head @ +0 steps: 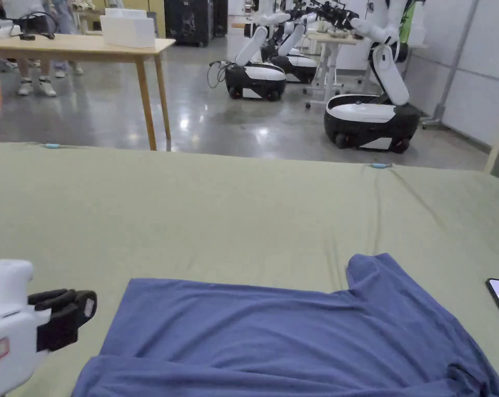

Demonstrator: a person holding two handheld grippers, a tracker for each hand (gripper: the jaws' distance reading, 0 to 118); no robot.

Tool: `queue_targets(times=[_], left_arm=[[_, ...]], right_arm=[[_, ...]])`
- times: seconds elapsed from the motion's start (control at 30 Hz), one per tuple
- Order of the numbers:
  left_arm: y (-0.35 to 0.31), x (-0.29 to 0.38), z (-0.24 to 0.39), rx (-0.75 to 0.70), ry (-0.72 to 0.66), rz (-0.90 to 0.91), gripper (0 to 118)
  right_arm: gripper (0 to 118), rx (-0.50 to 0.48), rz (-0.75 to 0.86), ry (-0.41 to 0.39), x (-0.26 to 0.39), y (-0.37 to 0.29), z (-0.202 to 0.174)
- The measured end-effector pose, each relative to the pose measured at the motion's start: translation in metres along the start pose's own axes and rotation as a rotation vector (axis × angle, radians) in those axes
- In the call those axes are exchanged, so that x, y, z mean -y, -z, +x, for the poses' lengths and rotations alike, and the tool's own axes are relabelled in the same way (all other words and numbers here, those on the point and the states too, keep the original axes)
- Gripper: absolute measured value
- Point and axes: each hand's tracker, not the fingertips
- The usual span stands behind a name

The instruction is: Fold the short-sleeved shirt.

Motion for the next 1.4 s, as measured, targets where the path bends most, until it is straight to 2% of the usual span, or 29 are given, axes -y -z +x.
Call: queue_targets(times=[0.07, 0.1, 0.13, 0.17, 0.2, 0.23, 0.27, 0.3, 0.37, 0.53, 0.63, 0.73, 0.77, 0.8, 0.83, 0.87, 0.9, 0.93, 1.0, 1.07, 1.17, 1.23, 1.3, 1.33, 1.37, 1.4], left_arm=[[0.046, -0.020, -0.009, -0.034, 0.001, -0.020, 0], [0.073, -0.029, -0.016, -0.023, 0.004, -0.093, 0], [0.097, -0.035, -0.021, -0.030, -0.018, -0.122, 12], [0.117, -0.039, -0.025, -0.031, -0.032, -0.148, 38], [0.140, -0.041, -0.031, -0.047, -0.042, -0.173, 83], [0.162, -0.042, -0.035, -0.060, -0.008, -0.211, 118], [0.181, -0.039, -0.045, -0.086, 0.010, -0.259, 115], [0.189, -0.044, -0.054, -0.132, 0.107, -0.167, 115], [0.209, -0.037, -0.062, -0.082, 0.075, -0.271, 117], [0.253, -0.020, -0.058, -0.105, 0.046, -0.415, 116], [0.263, -0.004, -0.054, -0.126, 0.116, -0.479, 115], [0.260, 0.009, -0.048, -0.139, 0.145, -0.479, 108], [0.254, 0.007, -0.046, -0.130, 0.119, -0.451, 104], [0.248, 0.006, -0.044, -0.095, 0.103, -0.440, 88], [0.241, 0.006, -0.041, -0.085, 0.117, -0.386, 55], [0.235, 0.005, -0.041, -0.052, 0.126, -0.371, 10], [0.229, 0.006, -0.039, -0.007, 0.105, -0.366, 0], [0.225, 0.004, -0.033, -0.046, 0.140, -0.359, 0], [0.220, 0.001, -0.030, -0.014, 0.150, -0.382, 0], [0.215, -0.001, -0.027, -0.046, 0.177, -0.346, 0], [0.203, -0.008, -0.025, -0.014, 0.127, -0.315, 0], [0.185, -0.007, -0.010, -0.009, 0.125, -0.296, 0], [0.179, -0.006, -0.006, -0.003, 0.118, -0.283, 0], [0.177, -0.006, -0.007, 0.001, 0.102, -0.275, 0], [0.175, -0.005, -0.005, 0.010, 0.092, -0.277, 0], [0.172, -0.003, -0.004, 0.011, 0.083, -0.270, 0]], right_arm=[[0, -0.021, 0.001, 0.004, -0.001, 0.000, -0.002], [0, -0.031, -0.002, 0.001, -0.001, 0.001, -0.004], [0, -0.032, -0.003, -0.003, -0.001, 0.002, -0.005], [0, -0.030, -0.009, -0.005, -0.001, 0.003, -0.006], [0, -0.023, -0.019, -0.006, -0.001, 0.002, -0.006], [0, -0.020, -0.026, -0.007, -0.001, 0.003, -0.006], [0, -0.017, -0.033, -0.006, -0.001, 0.003, -0.007], [0, -0.009, -0.043, -0.005, -0.002, 0.003, -0.006], [0, 0.001, -0.055, -0.022, -0.002, 0.003, -0.005], [0, 0.047, -0.087, -0.042, -0.004, 0.002, 0.013], [0, 0.049, -0.095, -0.025, -0.006, 0.004, 0.015], [0, 0.056, -0.105, -0.029, -0.005, 0.007, 0.014], [0, 0.058, -0.110, -0.029, -0.005, 0.008, 0.014], [0, 0.059, -0.112, -0.028, -0.005, 0.008, 0.014], [0, 0.055, -0.116, -0.025, -0.006, 0.010, 0.014], [0, 0.050, -0.118, -0.025, -0.005, 0.012, 0.014], [0, 0.039, -0.122, -0.032, -0.007, 0.016, 0.015], [0, 0.027, -0.128, -0.043, -0.010, 0.021, 0.017], [0, 0.018, -0.126, -0.079, -0.022, 0.040, 0.021], [0, 0.001, -0.129, -0.110, -0.043, 0.074, 0.029], [0, 0.018, -0.166, -0.146, -0.072, 0.154, 0.046], [0, 0.016, -0.168, -0.152, -0.085, 0.217, 0.062], [1, 0.023, -0.250, -0.134, -0.096, 0.275, 0.079], [16, 0.041, -0.282, -0.097, -0.101, 0.300, 0.087], [53, 0.033, -0.316, -0.058, -0.104, 0.321, 0.095], [96, 0.023, -0.355, -0.041, -0.106, 0.342, 0.102]])
